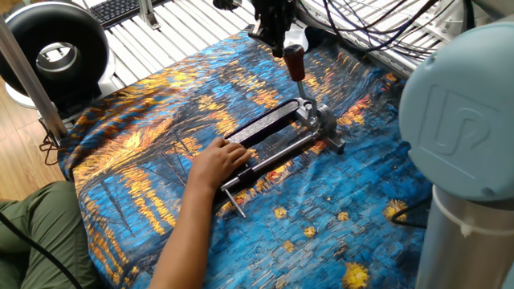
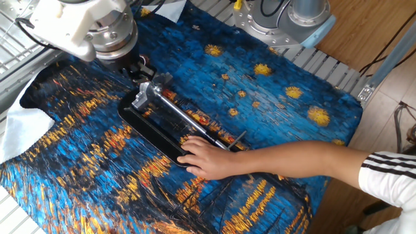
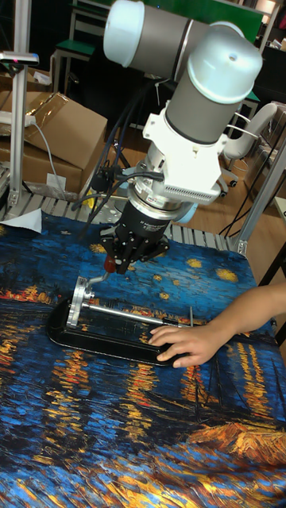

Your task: Pull up the lever

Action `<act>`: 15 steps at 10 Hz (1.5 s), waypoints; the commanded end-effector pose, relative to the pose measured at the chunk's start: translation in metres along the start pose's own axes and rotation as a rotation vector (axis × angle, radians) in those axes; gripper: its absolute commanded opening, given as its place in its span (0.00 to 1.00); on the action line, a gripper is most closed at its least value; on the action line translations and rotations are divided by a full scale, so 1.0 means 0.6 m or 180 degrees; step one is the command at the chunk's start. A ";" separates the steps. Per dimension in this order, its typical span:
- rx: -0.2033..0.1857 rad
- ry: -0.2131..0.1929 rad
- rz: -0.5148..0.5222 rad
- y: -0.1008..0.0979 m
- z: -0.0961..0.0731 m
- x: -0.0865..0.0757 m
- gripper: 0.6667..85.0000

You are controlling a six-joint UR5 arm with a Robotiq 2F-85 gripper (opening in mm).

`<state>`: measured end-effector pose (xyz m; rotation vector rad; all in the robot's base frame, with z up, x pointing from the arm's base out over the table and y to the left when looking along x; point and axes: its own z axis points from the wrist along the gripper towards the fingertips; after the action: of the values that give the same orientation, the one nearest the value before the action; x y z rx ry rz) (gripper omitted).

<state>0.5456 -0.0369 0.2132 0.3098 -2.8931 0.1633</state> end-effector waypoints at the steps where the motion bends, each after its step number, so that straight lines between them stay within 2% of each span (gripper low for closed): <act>1: 0.0075 -0.0261 -0.0092 -0.010 -0.002 -0.033 0.00; 3: 0.0019 -0.0634 -0.0225 0.001 -0.009 -0.083 0.00; 4: -0.0100 -0.0795 -0.0317 0.019 -0.014 -0.104 0.00; 5: -0.0105 -0.0768 -0.0377 0.020 -0.014 -0.100 0.00; 7: -0.0117 -0.0542 -0.0340 0.015 -0.008 -0.063 0.00; 8: -0.0140 -0.0506 -0.0309 0.009 -0.007 -0.050 0.00; 10: -0.0133 -0.0372 -0.0282 -0.006 -0.001 -0.016 0.00; 11: -0.0169 -0.0295 -0.0262 -0.007 -0.001 0.003 0.00; 13: -0.0159 -0.0205 -0.0220 -0.008 -0.008 0.025 0.00; 15: -0.0160 -0.0169 -0.0170 0.001 -0.022 0.044 0.00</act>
<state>0.5392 -0.0422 0.2202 0.4183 -2.9520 0.0883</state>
